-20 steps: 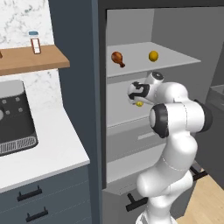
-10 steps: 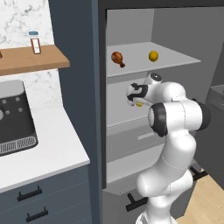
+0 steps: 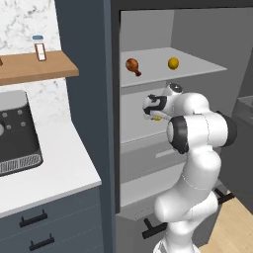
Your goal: Place one lemon and one chicken drumstick in each tupperware on the nearby counter, to pack two identical lunches.
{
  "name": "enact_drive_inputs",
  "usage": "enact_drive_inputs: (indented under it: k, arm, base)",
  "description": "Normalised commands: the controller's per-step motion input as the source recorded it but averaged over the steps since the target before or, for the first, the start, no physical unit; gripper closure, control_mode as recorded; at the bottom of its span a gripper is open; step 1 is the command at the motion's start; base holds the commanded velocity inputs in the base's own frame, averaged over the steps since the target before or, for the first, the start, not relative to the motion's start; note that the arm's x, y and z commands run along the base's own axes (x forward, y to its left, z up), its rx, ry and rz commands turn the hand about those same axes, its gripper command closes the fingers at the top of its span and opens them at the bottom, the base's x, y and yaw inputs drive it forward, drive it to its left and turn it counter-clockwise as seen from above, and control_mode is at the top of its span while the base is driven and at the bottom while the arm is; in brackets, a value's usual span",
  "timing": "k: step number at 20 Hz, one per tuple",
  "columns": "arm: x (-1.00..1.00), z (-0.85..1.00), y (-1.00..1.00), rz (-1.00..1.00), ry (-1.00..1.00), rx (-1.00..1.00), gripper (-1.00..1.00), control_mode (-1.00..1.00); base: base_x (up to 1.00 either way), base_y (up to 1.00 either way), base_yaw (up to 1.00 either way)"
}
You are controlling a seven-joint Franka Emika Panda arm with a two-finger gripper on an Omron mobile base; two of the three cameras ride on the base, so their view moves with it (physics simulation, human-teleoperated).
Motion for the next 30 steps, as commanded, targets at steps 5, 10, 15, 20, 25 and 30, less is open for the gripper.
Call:
enact_drive_inputs:
  k: [5,10,15,20,25,30]
  arm:
    - [-0.03,0.00,0.00,0.00,0.01,0.00,1.00,-1.00]
    - [-0.87,0.04,0.00,0.00,-0.06,0.00,1.00,-1.00]
    - [-1.00,0.36,-0.02,-0.05,-0.08,0.02,1.00,-1.00]
    - [-0.83,0.91,-0.07,-0.05,0.04,0.01,1.00,-1.00]
    - [-0.77,0.96,-0.05,-0.03,0.29,0.01,1.00,-1.00]
    - [-0.87,0.33,0.01,-0.05,0.37,0.00,1.00,-1.00]
  base:
    - [0.00,0.00,0.00]
    - [0.00,0.00,0.00]
    - [0.00,0.00,0.00]
    - [0.00,0.00,0.00]
    - [0.00,0.00,0.00]
    - [0.00,0.00,0.00]
